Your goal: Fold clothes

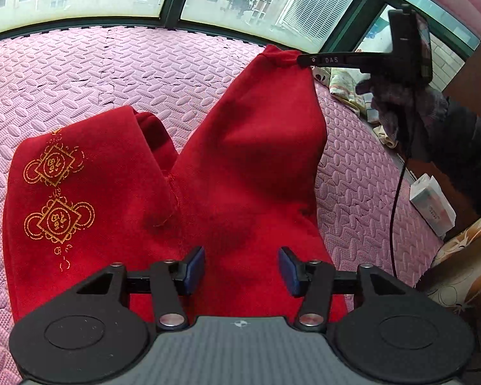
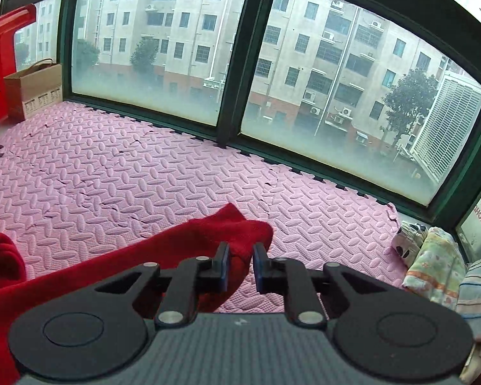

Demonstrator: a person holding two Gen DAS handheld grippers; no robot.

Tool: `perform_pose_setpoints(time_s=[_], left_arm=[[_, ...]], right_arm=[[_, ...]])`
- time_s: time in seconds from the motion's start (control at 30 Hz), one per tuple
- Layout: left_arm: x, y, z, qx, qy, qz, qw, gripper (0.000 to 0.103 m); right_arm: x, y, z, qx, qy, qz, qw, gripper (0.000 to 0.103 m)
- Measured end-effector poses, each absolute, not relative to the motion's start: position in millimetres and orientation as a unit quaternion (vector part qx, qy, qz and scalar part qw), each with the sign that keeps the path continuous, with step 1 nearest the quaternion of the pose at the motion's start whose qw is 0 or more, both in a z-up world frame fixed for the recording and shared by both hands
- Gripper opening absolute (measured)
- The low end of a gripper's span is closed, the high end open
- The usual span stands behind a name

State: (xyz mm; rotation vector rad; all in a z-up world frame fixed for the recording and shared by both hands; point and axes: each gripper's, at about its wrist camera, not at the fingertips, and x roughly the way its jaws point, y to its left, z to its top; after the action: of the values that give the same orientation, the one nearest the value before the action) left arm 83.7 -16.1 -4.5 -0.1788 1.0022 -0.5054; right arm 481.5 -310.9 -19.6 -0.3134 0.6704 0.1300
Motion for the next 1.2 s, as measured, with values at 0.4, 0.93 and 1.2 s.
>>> perform_pose_setpoints(time_s=[0.4, 0.93, 1.2], left_arm=[[83, -57, -13, -0.075, 0.495, -0.312, 0.807, 0.055], [115, 4, 20, -0.093, 0.427, -0.197, 0.878, 0.055], [145, 80, 22, -0.114, 0.403, -0.021, 0.908, 0.064]], right_arm=[[455, -304, -64, -0.073, 0.409, 0.128, 0.900, 0.025], [326, -211, -1, -0.057, 0.418, 0.283, 0.862, 0.030], [272, -147, 8, -0.081, 0.447, 0.380, 0.806, 0.030]])
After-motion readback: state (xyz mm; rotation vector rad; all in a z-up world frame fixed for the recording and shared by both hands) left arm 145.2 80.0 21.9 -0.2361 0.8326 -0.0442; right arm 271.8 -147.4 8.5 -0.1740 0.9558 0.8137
